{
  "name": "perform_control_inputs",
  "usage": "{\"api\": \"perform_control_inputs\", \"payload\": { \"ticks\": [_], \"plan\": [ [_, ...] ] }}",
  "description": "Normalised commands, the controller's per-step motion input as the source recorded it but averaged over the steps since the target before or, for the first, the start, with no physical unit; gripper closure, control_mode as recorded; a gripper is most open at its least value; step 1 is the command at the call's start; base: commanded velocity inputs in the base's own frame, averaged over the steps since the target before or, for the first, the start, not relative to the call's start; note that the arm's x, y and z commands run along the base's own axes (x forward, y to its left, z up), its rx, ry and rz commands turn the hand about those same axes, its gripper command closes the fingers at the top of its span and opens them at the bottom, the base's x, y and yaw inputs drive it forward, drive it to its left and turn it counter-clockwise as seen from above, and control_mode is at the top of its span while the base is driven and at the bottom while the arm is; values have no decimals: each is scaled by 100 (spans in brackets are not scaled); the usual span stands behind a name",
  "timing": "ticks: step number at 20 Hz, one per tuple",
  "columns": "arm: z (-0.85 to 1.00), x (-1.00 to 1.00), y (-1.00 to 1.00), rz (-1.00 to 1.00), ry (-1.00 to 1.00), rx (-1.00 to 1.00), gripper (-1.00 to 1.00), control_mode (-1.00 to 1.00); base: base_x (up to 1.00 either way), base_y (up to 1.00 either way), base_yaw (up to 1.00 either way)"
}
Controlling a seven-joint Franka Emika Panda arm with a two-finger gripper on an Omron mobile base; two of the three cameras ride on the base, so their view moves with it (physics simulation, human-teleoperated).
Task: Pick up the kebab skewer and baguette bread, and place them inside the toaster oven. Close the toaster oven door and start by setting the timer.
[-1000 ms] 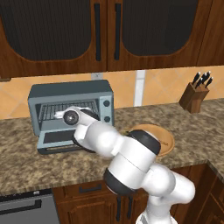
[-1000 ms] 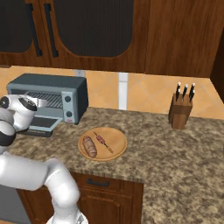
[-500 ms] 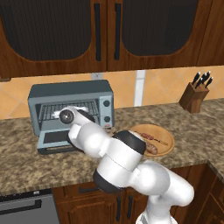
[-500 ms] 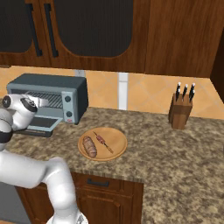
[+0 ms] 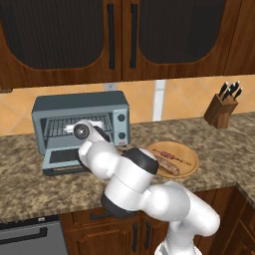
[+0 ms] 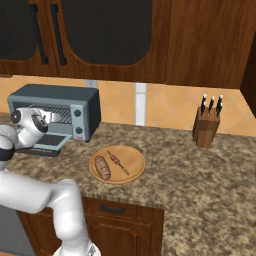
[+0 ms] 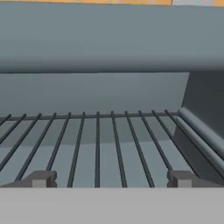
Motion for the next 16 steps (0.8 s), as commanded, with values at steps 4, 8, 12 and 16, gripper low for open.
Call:
{"api": "perform_control_inputs", "payload": {
  "ticks": [4, 8, 12, 16],
  "plan": [
    [-1, 20, 0, 0, 0, 0, -100, -100, 0, 0, 0],
    [0, 9, 0, 0, 0, 0, -100, -100, 0, 0, 0],
    [-11, 1, 1, 0, 4, 0, -100, -100, 0, 0, 0],
    [-25, 0, 7, 0, 11, 0, -100, -100, 0, 0, 0]
  ]
}}
